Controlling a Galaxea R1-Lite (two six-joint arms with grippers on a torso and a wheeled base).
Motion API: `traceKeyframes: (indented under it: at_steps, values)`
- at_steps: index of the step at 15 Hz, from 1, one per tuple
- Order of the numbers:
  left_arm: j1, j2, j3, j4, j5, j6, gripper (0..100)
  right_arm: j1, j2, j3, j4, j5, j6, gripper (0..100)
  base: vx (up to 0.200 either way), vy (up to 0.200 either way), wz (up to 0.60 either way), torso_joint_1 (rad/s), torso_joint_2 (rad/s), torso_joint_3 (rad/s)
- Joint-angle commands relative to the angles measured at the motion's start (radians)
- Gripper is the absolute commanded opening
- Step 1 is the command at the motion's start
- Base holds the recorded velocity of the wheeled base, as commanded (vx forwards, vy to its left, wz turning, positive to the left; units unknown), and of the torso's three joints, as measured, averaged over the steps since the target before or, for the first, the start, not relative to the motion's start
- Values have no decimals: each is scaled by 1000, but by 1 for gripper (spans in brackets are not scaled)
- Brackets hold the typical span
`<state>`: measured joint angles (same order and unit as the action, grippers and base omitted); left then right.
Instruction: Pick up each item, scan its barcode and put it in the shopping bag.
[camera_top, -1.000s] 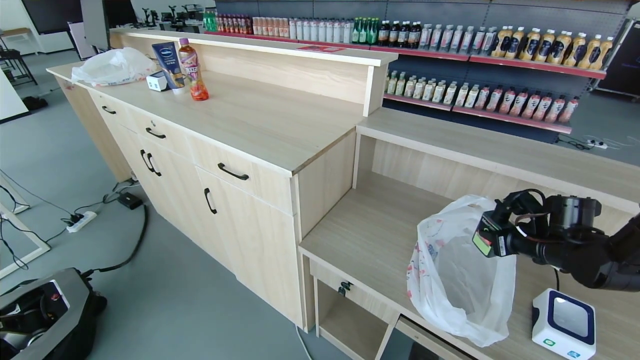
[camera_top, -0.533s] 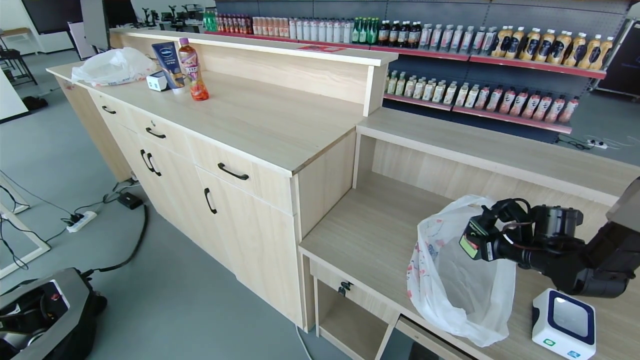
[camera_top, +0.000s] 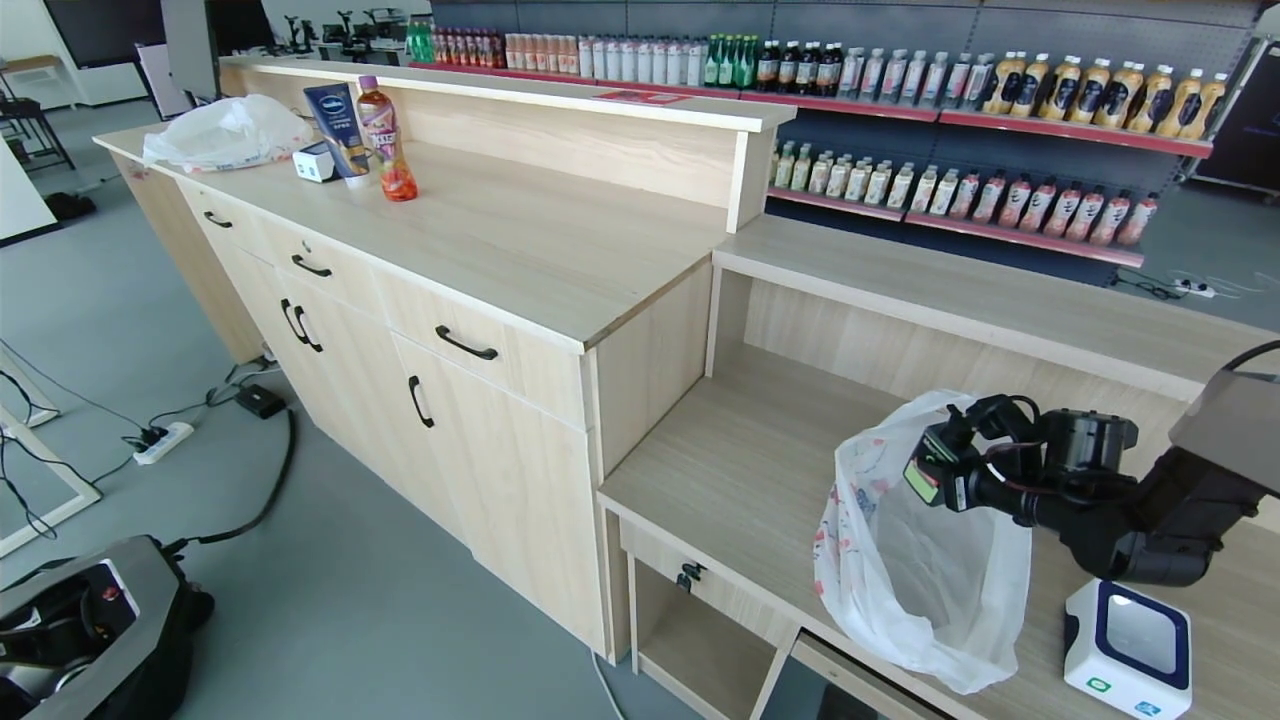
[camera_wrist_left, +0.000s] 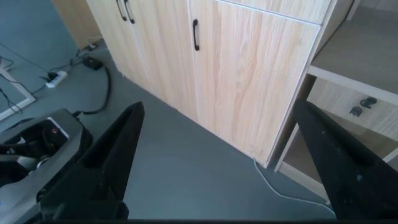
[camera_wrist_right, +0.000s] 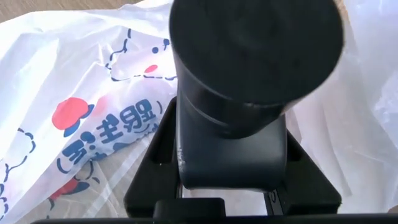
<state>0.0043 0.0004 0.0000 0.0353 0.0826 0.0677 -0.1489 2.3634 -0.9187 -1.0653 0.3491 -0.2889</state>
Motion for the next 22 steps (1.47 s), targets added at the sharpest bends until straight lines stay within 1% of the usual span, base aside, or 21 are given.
traceKeyframes:
  at_steps: [1, 8, 12, 13, 17, 19, 20, 22]
  values:
    - [0, 0, 0, 0, 0, 0, 100, 0, 30, -12, -1, 1, -1, 0, 0, 0, 0, 0, 0, 0]
    - [0, 0, 0, 0, 0, 0, 100, 0, 73, -23, -18, 22, -9, 0, 0, 0, 0, 0, 0, 0]
    - [0, 0, 0, 0, 0, 0, 100, -6, 82, -11, -15, 39, -35, 0, 0, 0, 0, 0, 0, 0]
    - [0, 0, 0, 0, 0, 0, 100, -8, 83, -12, -15, 40, -35, 100, 0, 0, 0, 0, 0, 0]
    - [0, 0, 0, 0, 0, 0, 100, -9, 51, -8, -7, 51, -32, 100, 0, 0, 0, 0, 0, 0]
    - [0, 0, 0, 0, 0, 0, 100, -8, -36, 18, 28, 67, -29, 100, 0, 0, 0, 0, 0, 0]
    - [0, 0, 0, 0, 0, 0, 100, -1, -115, 38, 73, 70, -32, 100, 0, 0, 0, 0, 0, 0]
    - [0, 0, 0, 0, 0, 0, 100, 14, -334, 81, 232, 67, -32, 100, 0, 0, 0, 0, 0, 0]
